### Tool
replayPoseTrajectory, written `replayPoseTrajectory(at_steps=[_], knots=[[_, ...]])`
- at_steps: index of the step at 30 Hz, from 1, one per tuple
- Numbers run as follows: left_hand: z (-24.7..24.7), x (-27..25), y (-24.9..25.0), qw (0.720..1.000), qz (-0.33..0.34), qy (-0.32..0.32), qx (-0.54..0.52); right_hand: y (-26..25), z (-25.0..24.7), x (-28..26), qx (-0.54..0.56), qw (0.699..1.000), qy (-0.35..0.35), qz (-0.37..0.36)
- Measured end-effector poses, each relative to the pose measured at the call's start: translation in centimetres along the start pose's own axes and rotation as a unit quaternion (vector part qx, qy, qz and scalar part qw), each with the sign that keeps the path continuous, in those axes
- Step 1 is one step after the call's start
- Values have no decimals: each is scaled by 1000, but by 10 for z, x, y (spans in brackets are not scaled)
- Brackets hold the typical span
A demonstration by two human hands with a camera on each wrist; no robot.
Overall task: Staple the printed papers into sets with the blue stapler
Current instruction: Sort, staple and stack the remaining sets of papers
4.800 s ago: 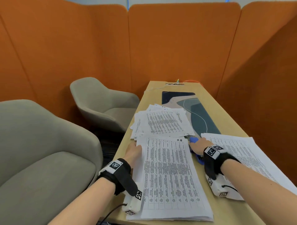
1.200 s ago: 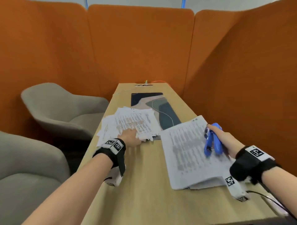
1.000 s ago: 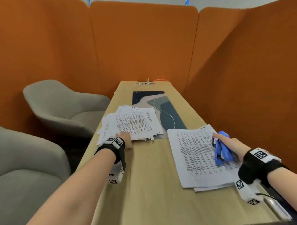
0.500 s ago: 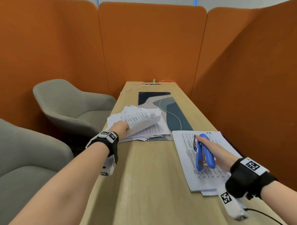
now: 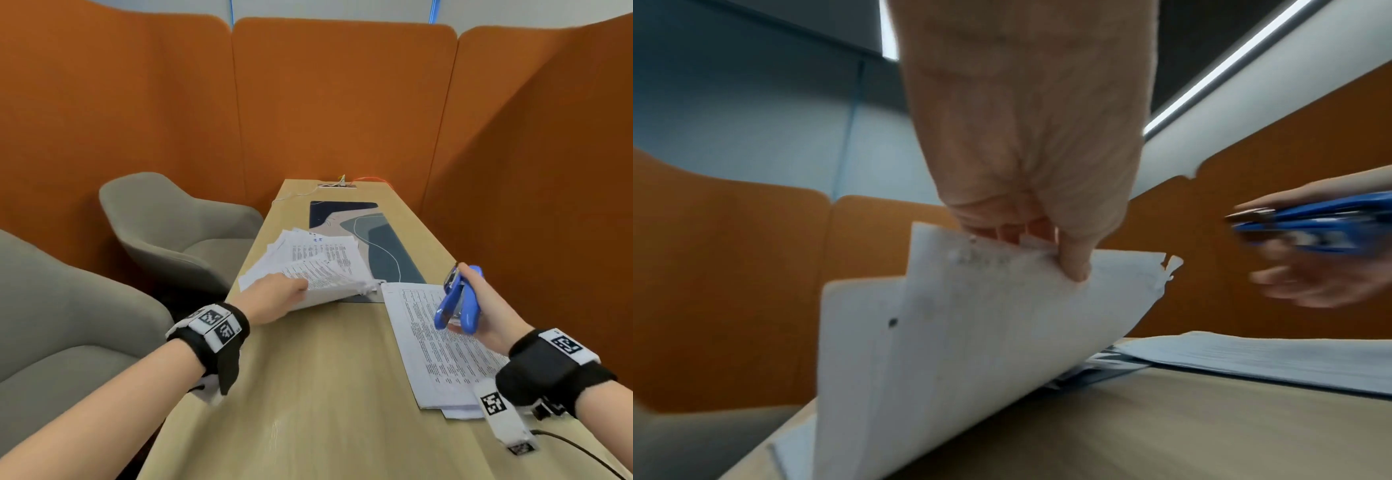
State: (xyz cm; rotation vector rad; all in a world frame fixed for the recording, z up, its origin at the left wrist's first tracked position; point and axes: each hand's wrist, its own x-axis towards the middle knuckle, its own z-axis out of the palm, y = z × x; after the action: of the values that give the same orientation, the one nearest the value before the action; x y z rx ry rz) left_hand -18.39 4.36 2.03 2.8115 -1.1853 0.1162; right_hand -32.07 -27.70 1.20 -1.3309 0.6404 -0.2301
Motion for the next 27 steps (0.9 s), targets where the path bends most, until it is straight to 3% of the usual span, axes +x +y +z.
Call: replayPoseTrajectory(at_steps=[4,8,11,15,17,19,23,27], knots=[[3,-54,20,991,52,-113,-44,-15,-5,3,77,997,-26,16],[5,-74,29,966,-3,-190,-174,-20,17,-4,64,996,-55,38],[12,-78,27,965,-29,-251,-75,-14,42,-12,41,991,-108,62],[20,-86,29,946,8,-322,-47,4,76,-17,-34,978,-176,108],[19,-85,29,950,19,-300,-80,14,94,-16,-55,971,-200,121],[15,-76,24,965,-1,-236,-110,25,109,-17,-81,967,-205,130],[29,-44,-12,982,-128,-95,-98,50,127,-15,-140,965,-186,117],[40,-25,-39,957,-213,-144,-136,59,129,-11,-165,963,-185,106]])
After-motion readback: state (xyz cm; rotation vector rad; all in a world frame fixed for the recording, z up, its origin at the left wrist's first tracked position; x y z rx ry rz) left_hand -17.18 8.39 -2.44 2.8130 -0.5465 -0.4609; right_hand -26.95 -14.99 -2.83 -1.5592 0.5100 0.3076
